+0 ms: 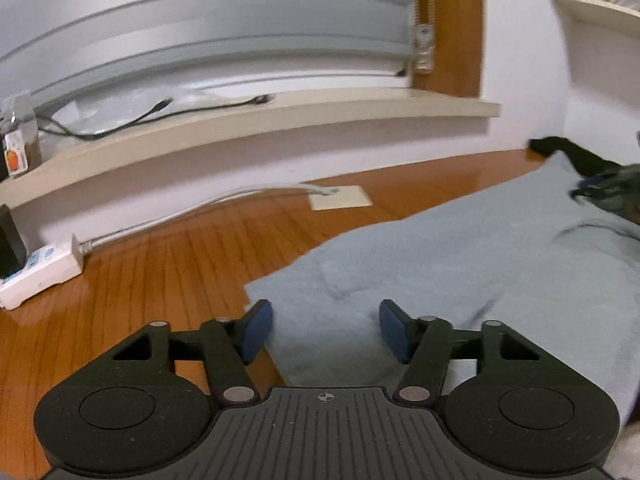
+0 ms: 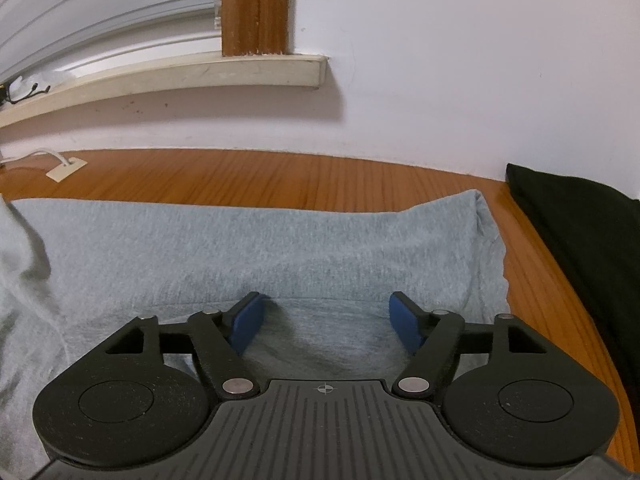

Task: Fold clothes
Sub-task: 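Grasp the sweatshirt edge with the right gripper and fold it over the body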

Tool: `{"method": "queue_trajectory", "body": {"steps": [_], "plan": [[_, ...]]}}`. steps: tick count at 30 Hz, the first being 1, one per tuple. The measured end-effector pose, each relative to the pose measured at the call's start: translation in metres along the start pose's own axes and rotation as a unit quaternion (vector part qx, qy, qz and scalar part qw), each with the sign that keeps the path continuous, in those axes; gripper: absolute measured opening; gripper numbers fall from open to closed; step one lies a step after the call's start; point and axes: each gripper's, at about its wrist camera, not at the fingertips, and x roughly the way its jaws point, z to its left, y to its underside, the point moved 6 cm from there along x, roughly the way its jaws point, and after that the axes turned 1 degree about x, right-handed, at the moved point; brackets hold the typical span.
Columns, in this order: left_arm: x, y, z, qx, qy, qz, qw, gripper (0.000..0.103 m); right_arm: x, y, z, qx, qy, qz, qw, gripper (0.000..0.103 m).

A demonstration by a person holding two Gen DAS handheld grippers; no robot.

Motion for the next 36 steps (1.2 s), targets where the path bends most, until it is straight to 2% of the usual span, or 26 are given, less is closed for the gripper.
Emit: {"method": "queue_trajectory", "body": {"steps": [1,6,9,11,17,19,23,24,25,26,27,28,29,32,34,36], "plan": [[-0.003,0.000,-0.005,0.005,0.005,-0.002,1.0000,0.052,0.000,0.000,0.000,0.000,0.001,-0.001,1.000,0.070],[0.003,-0.003,-0.034,0.047,0.025,0.005,0.9986,0.052,-0.011,-0.005,0.009,-0.030,0.015,-0.025,0.999,0.070],[0.007,0.000,-0.042,0.063,0.029,0.015,0.9975,0.054,-0.024,-0.009,0.035,-0.045,-0.025,-0.032,0.998,0.068],[0.007,0.002,-0.042,0.067,0.026,0.019,0.9972,0.061,-0.028,-0.008,0.061,-0.067,-0.063,-0.028,0.995,0.063],[0.002,0.006,-0.030,0.073,0.021,0.038,0.9964,0.060,-0.029,-0.002,0.123,-0.126,-0.134,-0.008,0.983,0.061],[0.000,0.008,-0.028,0.078,0.023,0.043,0.9958,0.057,-0.030,-0.002,0.131,-0.136,-0.148,-0.008,0.980,0.061],[-0.001,0.008,-0.026,0.083,0.025,0.046,0.9952,0.039,-0.037,-0.002,0.141,-0.151,-0.183,-0.019,0.971,0.061],[0.000,0.008,-0.027,0.086,0.026,0.044,0.9950,0.038,-0.036,-0.003,0.141,-0.152,-0.176,-0.019,0.972,0.061],[0.001,0.007,-0.028,0.091,0.026,0.043,0.9946,0.031,-0.034,-0.003,0.141,-0.152,-0.172,-0.017,0.973,0.055],[0.001,0.006,-0.029,0.095,0.025,0.040,0.9943,0.021,-0.032,-0.002,0.141,-0.151,-0.170,-0.016,0.974,0.039],[0.001,0.005,-0.031,0.100,0.024,0.037,0.9939,0.019,-0.029,-0.001,0.139,-0.151,-0.169,-0.012,0.974,0.027],[-0.001,0.003,-0.032,0.105,0.023,0.032,0.9937,0.014,-0.027,-0.002,0.137,-0.151,-0.163,-0.012,0.975,0.007],[-0.004,0.001,-0.033,0.107,0.022,0.022,0.9937,0.013,-0.025,-0.002,0.134,-0.151,-0.156,-0.013,0.976,0.003],[-0.021,-0.008,-0.035,0.102,0.027,-0.001,0.9945,0.013,-0.035,-0.015,0.123,-0.140,-0.158,-0.037,0.977,0.003],[-0.031,-0.010,-0.041,0.111,0.030,-0.003,0.9934,0.013,-0.045,-0.022,0.118,-0.144,-0.155,-0.048,0.976,0.003],[-0.034,-0.005,-0.047,0.120,0.036,0.012,0.9921,0.015,-0.048,-0.020,0.119,-0.158,-0.154,-0.042,0.974,0.003]]}}
